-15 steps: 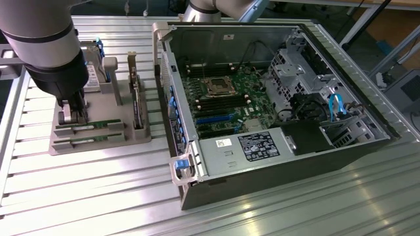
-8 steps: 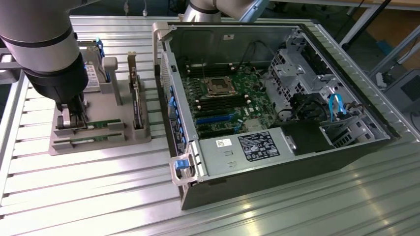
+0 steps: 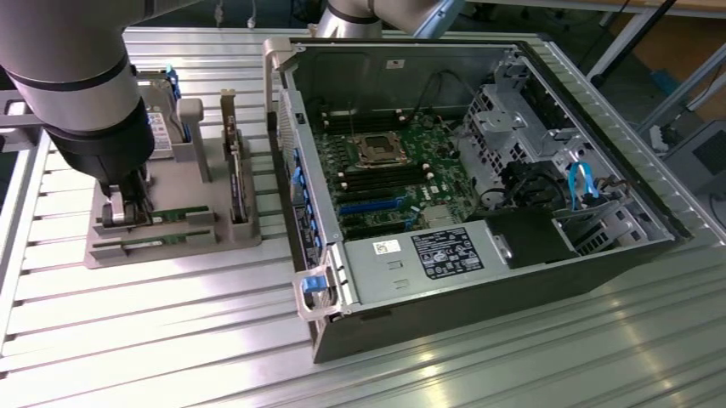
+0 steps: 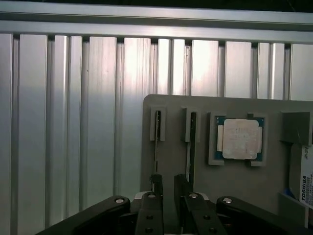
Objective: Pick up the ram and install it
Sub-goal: 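Pick up the ram and move it above insertion slot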
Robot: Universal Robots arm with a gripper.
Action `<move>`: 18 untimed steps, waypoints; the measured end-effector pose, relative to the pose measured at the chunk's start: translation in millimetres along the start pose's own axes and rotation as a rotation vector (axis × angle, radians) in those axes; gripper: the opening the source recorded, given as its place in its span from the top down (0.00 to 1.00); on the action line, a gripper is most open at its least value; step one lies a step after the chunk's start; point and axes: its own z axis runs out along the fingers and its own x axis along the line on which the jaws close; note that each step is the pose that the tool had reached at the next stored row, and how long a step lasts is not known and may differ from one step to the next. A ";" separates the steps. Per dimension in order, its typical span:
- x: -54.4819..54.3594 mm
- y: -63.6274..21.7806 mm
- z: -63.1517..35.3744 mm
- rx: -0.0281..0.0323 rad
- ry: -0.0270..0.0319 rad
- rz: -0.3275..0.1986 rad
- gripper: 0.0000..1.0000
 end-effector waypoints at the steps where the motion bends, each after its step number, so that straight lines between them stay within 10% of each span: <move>1: 0.0 0.0 1.1 0.0000 0.0000 0.000 0.76; 18: 1.2 -0.2 8.6 0.0004 -0.0003 0.000 0.76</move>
